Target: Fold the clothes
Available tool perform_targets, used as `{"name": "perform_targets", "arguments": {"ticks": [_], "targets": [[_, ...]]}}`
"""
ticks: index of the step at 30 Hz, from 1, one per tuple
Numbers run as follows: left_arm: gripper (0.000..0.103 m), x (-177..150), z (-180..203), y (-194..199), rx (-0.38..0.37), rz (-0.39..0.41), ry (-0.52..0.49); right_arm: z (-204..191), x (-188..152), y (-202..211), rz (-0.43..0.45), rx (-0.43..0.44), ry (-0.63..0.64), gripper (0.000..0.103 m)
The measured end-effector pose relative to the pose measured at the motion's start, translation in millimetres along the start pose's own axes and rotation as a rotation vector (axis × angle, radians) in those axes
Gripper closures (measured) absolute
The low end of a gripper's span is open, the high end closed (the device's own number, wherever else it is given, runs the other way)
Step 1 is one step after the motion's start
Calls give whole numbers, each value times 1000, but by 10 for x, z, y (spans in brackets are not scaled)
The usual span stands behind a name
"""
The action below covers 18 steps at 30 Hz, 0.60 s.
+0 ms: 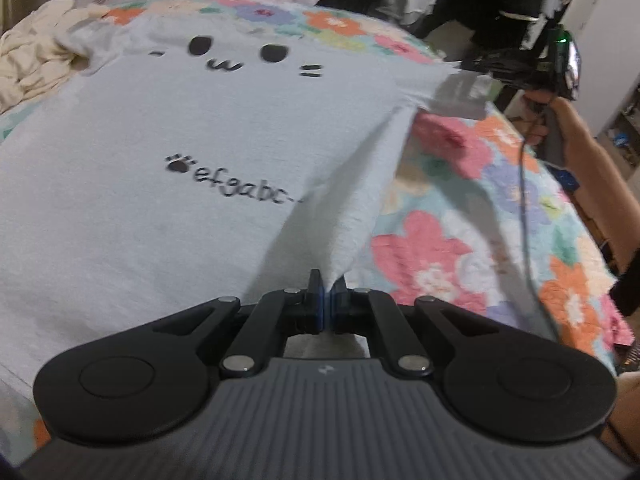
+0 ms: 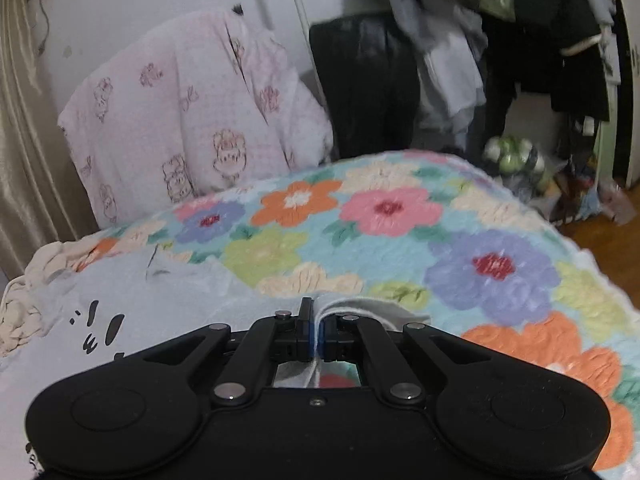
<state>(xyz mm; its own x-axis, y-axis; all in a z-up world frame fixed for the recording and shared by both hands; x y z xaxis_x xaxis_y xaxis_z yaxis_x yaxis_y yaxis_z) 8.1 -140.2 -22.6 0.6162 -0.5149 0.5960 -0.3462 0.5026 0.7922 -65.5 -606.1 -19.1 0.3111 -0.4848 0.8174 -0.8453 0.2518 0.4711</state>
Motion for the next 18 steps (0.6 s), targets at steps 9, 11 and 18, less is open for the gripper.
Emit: {"name": "perform_targets", "arguments": {"ticks": [9,11,18], "targets": [[100,111,-508,42,85,74,97,-489,545,-486,-109,132,123,101],[100,127,-640,106,85,103,125,-761,835,-601,-145,161,196,101],[100,263,-1211,224,189,164,201,-2022,1563,-1172,-361,238,499,101]]}}
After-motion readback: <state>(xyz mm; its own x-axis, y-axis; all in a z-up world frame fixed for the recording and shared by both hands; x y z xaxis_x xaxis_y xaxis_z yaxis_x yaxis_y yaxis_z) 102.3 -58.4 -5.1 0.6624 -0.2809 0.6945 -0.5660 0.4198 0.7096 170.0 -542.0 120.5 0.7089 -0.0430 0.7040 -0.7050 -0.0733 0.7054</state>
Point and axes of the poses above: each gripper's, at about its wrist camera, not at the fingertips, and y roughly against the way its jaws point, z to its right, x to its top, the point moved 1 cm from there along -y, roughly the way its jaws point, and after that the axes turned 10 degrees about x, right-handed, at the moved point
